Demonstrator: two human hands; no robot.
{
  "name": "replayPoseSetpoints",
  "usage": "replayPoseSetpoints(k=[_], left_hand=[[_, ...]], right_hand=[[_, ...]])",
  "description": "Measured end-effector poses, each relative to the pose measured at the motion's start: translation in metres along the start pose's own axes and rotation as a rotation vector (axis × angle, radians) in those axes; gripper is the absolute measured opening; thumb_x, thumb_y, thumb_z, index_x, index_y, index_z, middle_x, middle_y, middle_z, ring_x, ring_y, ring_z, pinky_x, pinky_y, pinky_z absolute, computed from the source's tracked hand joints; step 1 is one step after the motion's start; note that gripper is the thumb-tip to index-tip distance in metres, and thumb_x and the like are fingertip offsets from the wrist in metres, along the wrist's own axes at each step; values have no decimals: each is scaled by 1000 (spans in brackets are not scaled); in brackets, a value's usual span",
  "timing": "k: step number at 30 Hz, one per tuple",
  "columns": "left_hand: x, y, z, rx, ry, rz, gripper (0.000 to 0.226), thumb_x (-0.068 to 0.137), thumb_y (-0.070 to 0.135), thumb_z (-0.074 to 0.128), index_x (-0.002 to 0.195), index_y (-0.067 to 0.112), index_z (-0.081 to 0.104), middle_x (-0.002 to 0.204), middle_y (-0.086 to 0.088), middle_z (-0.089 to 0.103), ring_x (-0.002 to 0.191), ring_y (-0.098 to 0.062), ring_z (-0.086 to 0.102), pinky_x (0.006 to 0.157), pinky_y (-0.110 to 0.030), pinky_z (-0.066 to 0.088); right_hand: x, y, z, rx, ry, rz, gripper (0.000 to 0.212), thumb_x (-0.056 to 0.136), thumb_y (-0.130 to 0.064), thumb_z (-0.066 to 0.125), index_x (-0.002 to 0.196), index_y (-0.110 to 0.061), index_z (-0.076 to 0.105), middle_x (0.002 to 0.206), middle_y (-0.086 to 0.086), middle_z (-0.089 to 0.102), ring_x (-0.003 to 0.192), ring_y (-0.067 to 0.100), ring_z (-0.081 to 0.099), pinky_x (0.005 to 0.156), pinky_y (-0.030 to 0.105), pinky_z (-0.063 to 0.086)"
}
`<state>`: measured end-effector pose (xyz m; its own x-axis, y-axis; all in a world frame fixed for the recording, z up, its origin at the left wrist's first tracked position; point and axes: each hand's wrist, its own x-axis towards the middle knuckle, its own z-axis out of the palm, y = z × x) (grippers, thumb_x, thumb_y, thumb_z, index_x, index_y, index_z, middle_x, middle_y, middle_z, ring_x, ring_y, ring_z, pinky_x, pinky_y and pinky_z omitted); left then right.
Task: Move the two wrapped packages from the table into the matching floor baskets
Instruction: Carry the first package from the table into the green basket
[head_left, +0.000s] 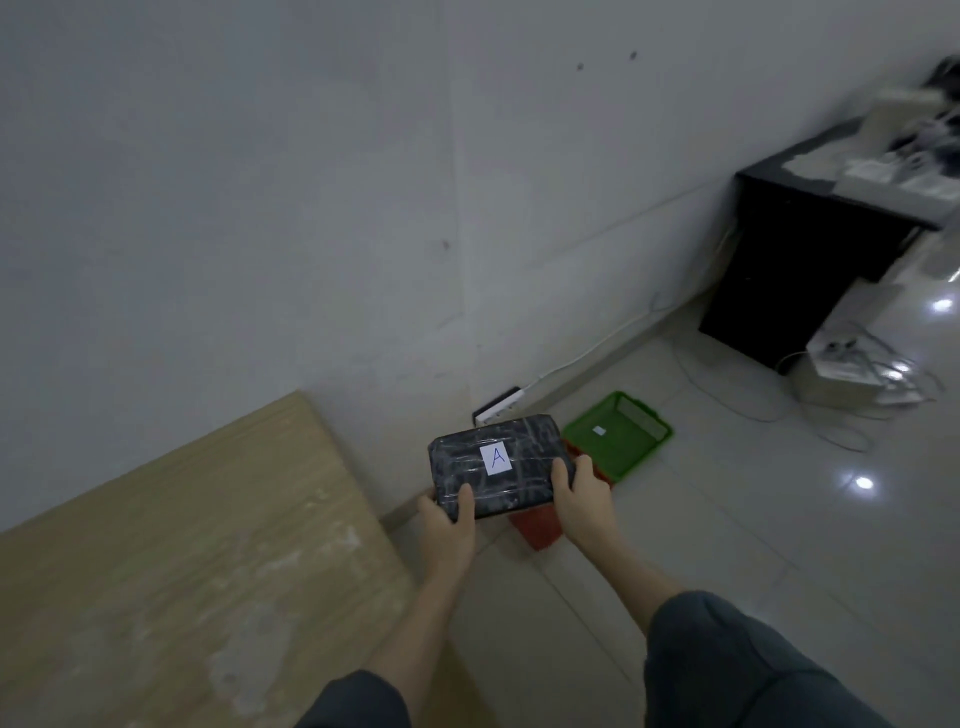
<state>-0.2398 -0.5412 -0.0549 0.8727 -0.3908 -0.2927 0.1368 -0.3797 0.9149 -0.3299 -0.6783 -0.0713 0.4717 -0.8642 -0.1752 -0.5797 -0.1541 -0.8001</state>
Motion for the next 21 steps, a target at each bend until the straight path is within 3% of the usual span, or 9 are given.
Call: replayPoseSetpoints(k=[2,6,9,11,14,16,18,21], left_hand=[[2,14,39,-15,-3,11,42,94,34,50,121,2,43,105,-5,56,96,-21,55,80,-29,40],[16,37,106,-3,-3,9,40,94,35,50,117,3,47,109,-10,60,96,-22,57,79,-29,41],[39,52,155,-27,-2,0,38,94,33,51,115,2,48,111,-14,62,104,-28,60,88,-37,47],[60,59,184,-28,11,4,34,93,33,52,112,5,48,106,-11,62,94,-25,61,78,-31,48],[94,72,232,-39,5,-11,24,93,35,51,102,14,45,93,-1,60,72,-7,58,59,-19,50],[117,84,265,-34,-11,-36,23,93,37,51,101,17,44,98,-2,59,86,-18,62,79,-34,55],[134,98,295,-29,-28,-53,22,93,37,51,102,18,43,104,-4,59,100,-24,58,93,-40,49],[162,123,342,-14,-24,-83,23,93,37,50,102,16,44,105,-7,59,100,-23,57,85,-32,44]], right_hand=[[25,12,-28,-2,21,-8,29,97,-40,36,75,-22,35,67,0,52,59,17,51,58,36,39],[75,32,-71,44,19,30,30,98,-39,36,80,-14,40,69,4,54,63,24,53,61,38,46],[120,46,-95,54,-3,41,33,97,-42,35,76,-17,38,70,4,55,58,19,51,50,33,40],[151,52,-107,58,-3,38,32,97,-42,35,76,-18,37,70,3,55,57,16,51,48,31,38],[205,63,-125,58,-14,48,31,98,-41,35,80,-16,40,68,2,54,54,14,50,45,29,37],[243,66,-139,46,-28,66,31,98,-41,34,78,-18,38,68,2,54,54,14,49,45,29,37],[279,70,-156,34,-61,86,32,98,-41,34,78,-18,39,71,3,54,56,16,50,49,31,41],[340,73,-185,6,-105,93,35,98,-42,34,88,-11,45,75,5,57,63,21,56,57,36,47]])
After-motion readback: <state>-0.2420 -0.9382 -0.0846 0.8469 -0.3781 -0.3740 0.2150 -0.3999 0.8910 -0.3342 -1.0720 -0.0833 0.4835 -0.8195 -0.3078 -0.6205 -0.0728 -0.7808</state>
